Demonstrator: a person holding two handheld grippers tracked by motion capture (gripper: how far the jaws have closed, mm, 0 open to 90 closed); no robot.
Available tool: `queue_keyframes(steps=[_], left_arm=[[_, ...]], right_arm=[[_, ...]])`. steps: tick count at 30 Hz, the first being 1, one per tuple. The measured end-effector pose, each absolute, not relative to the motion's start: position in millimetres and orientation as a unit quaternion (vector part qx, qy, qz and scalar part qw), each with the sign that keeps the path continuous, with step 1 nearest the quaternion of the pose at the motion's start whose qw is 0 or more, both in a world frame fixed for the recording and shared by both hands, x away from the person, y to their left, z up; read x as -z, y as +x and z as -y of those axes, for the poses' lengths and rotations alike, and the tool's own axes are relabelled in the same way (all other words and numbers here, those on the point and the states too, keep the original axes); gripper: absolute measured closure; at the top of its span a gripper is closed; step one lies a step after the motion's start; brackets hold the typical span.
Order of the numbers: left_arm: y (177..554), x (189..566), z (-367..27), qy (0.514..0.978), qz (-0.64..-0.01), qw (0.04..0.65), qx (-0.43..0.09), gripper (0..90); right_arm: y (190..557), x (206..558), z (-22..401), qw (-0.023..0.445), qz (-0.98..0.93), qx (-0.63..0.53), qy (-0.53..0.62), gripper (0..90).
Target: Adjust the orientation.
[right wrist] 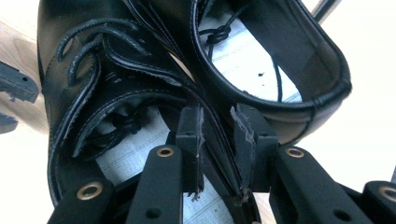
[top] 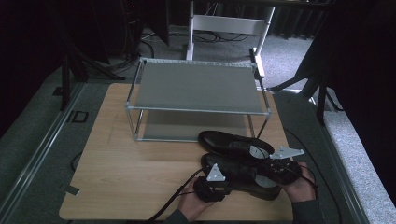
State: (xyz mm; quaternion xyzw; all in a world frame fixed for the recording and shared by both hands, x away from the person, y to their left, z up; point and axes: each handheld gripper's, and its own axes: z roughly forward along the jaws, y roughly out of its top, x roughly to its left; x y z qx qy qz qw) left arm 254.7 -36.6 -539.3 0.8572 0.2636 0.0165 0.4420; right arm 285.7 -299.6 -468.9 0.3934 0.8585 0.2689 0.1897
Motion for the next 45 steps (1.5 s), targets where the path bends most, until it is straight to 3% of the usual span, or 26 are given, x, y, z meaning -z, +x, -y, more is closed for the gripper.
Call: queue_keyframes(steps=[3,7,10,12,19,22,28,33,45], left_arm=[[253.7,540.4,36.3,0.857,-0.265,0.442,-0.014,68.1],[252.8,542.3,34.7,0.858,-0.265,0.440,-0.014,68.1],[252.9,543.4,32.1,0.858,-0.268,0.439,-0.013,68.2],[252.2,543.5,28.9,0.858,-0.266,0.439,-0.017,68.6],[259.0,544.5,19.2,0.851,-0.280,0.444,-0.017,69.2],[261.6,545.7,20.1,0.849,-0.281,0.447,-0.014,70.1],[260.6,547.5,22.0,0.854,-0.275,0.442,-0.014,69.4],[259.7,548.9,19.5,0.854,-0.279,0.438,-0.017,68.4],[259.4,548.0,1.5,0.846,-0.300,0.440,-0.021,66.6]], right_arm=[[289.4,470.2,294.7,0.190,-0.866,-0.260,0.383,73.4],[289.3,468.9,288.2,0.196,-0.870,-0.254,0.374,82.5],[288.9,469.3,286.0,0.169,-0.870,-0.281,0.368,86.2],[288.8,471.0,280.3,0.154,-0.870,-0.292,0.365,86.4],[301.4,466.6,258.5,0.173,-0.867,-0.299,0.360,85.5],[306.1,466.1,253.2,0.184,-0.869,-0.283,0.361,82.2],[299.8,458.4,265.6,0.189,-0.865,-0.293,0.360,64.8],[300.9,447.7,281.0,0.195,-0.856,-0.315,0.361,58.9],[320.3,469.5,272.1,0.170,-0.891,-0.267,0.325,51.7]])
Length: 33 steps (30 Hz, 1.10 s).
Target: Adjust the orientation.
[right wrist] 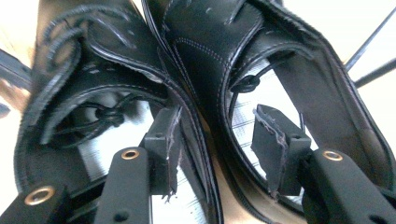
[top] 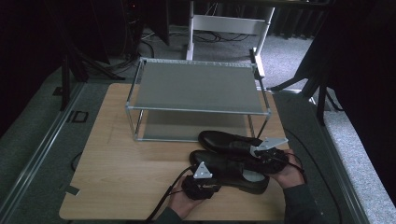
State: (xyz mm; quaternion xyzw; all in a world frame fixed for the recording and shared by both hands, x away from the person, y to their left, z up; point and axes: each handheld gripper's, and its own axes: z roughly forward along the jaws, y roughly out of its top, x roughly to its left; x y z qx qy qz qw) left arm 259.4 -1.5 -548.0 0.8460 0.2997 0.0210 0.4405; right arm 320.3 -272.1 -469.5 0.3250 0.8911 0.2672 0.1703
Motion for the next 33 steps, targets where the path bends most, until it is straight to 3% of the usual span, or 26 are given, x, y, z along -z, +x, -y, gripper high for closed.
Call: queue_keyframes(steps=[8,9,13,33], left_arm=[[258.4,545.8,-6.9,0.842,-0.305,0.444,-0.023,66.3],[258.0,545.9,-7.8,0.841,-0.307,0.445,-0.023,66.2],[258.3,547.1,-12.0,0.839,-0.311,0.445,-0.023,66.2],[270.5,550.3,-15.9,0.835,-0.330,0.439,-0.030,66.0]], right_arm=[[333.1,478.3,259.1,0.147,-0.906,-0.253,0.305,61.1],[332.6,479.7,256.5,0.146,-0.908,-0.251,0.303,67.0],[329.9,478.3,257.3,0.144,-0.907,-0.256,0.301,74.0],[295.9,479.4,268.3,0.143,-0.874,-0.290,0.362,81.2]])
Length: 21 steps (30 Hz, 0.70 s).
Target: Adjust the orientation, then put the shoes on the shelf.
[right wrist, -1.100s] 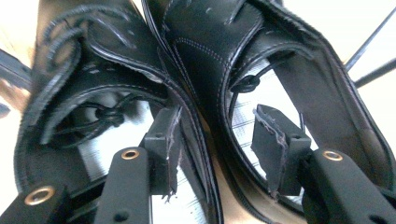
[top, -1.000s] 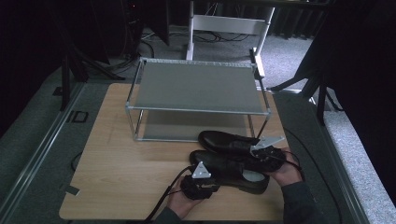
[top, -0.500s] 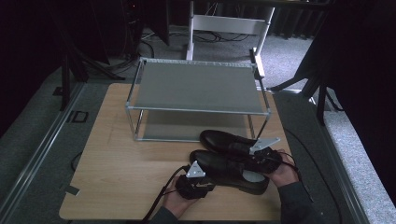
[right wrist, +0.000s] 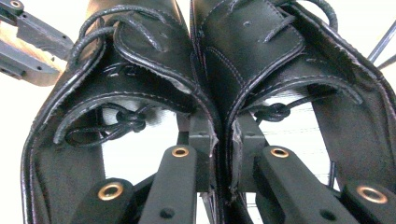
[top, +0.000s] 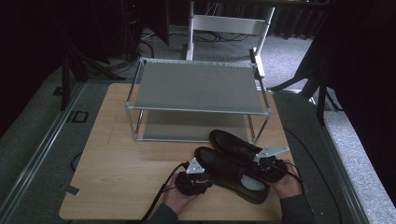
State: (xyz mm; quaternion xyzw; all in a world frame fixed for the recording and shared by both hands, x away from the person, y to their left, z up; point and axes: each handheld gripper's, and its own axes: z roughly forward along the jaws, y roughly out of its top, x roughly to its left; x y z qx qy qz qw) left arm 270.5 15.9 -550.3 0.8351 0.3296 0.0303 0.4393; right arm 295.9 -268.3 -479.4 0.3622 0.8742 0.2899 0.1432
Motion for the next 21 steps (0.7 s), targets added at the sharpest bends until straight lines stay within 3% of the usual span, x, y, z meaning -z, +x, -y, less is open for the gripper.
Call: queue_keyframes(steps=[21], left_arm=[[288.1,553.2,-15.2,0.828,-0.334,0.449,-0.030,69.1]], right_arm=[[279.0,479.8,264.5,0.136,-0.850,-0.288,0.419,81.3]])
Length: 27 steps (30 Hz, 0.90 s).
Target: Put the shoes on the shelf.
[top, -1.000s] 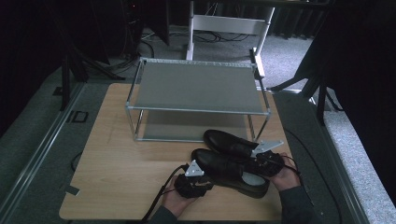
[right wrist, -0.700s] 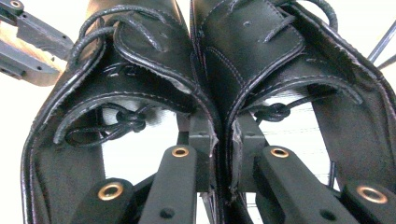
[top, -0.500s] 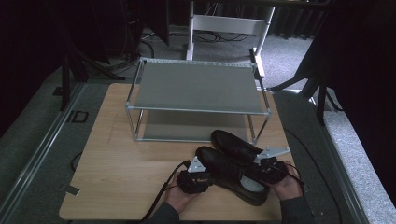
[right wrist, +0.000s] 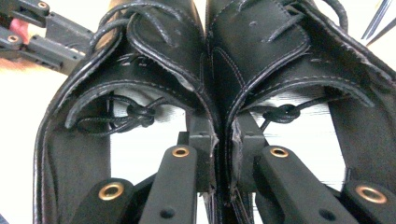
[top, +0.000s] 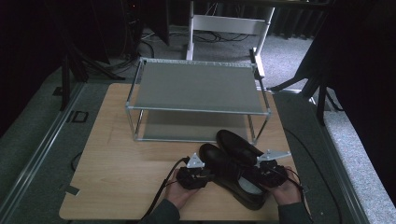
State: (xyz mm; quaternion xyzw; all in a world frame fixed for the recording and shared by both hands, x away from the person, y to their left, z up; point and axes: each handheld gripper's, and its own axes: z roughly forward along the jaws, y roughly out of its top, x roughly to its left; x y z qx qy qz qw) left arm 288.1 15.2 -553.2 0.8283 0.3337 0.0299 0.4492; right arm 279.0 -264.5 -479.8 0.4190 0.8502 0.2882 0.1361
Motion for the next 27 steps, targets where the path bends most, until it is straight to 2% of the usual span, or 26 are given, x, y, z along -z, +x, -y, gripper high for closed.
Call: queue_keyframes(steps=[6,7,10,15,20,27], left_arm=[[293.9,553.5,-11.8,0.826,-0.338,0.451,-0.034,68.9],[294.2,553.2,-11.6,0.826,-0.338,0.451,-0.035,68.9],[293.7,552.8,-11.2,0.826,-0.335,0.452,-0.034,66.5],[292.6,548.9,-13.9,0.821,-0.339,0.459,-0.036,62.8],[289.5,543.3,-21.1,0.815,-0.343,0.465,-0.037,62.1],[283.6,542.0,-31.4,0.814,-0.349,0.462,-0.037,61.5]], right_arm=[[279.4,479.4,263.8,0.147,-0.849,-0.280,0.422,79.9],[279.7,478.5,262.7,0.152,-0.853,-0.272,0.418,78.0],[280.7,475.2,265.6,0.142,-0.858,-0.276,0.410,64.8],[279.1,461.5,279.0,0.135,-0.853,-0.298,0.406,55.3],[279.3,451.9,292.1,0.126,-0.840,-0.323,0.417,54.4],[277.9,441.6,306.7,0.121,-0.824,-0.336,0.440,48.0]])
